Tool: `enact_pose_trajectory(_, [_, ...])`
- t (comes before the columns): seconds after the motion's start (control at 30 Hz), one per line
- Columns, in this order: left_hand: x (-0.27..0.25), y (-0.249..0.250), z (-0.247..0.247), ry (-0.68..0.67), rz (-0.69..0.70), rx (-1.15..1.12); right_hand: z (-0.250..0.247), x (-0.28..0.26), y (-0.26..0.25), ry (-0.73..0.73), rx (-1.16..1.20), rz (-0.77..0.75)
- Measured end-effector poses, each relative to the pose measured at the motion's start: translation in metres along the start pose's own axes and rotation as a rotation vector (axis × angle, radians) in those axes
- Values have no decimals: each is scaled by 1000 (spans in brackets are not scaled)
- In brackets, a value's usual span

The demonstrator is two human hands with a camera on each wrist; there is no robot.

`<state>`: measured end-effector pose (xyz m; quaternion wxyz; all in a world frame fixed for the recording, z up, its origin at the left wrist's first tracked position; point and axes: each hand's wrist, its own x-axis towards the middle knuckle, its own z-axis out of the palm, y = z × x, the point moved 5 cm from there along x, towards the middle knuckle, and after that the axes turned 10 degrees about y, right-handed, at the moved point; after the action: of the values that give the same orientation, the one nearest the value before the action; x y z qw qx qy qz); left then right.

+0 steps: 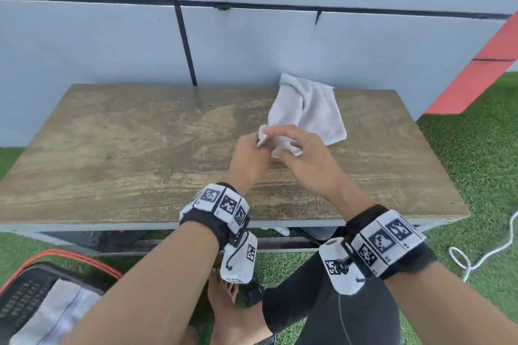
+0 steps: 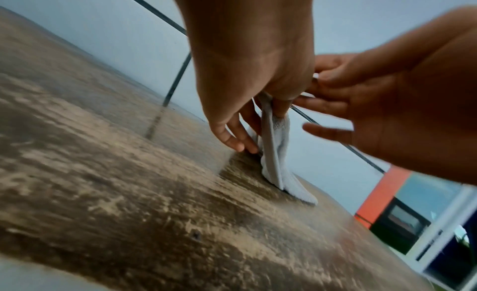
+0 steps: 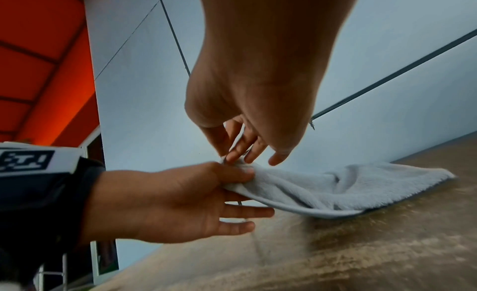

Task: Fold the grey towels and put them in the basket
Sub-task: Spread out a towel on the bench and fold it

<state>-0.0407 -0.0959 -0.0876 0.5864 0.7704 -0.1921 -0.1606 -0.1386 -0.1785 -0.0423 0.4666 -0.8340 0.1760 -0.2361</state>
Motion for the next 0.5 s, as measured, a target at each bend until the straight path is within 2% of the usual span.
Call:
enact_pose_trajectory(0.1, [0,-1,-26,70,-150,-221,1,3,23,97,-74,88])
enact_pose_trajectory(0.23, [-1,-1,-57,78,-227,-416,26,-5,53,-63,-362,221])
enact_pose_trajectory(0.3, [-4,1,-70,71,-215,-431,41,-8,54,-50,-437,205])
enact_pose_trajectory(0.4, [-10,0,-88,93,-205,-439,56,-3,49,75,-443,152])
enact_pose_trajectory(0.5, [-16,-2,-106,119,-199,-432,67,5,28,156,-425,-7])
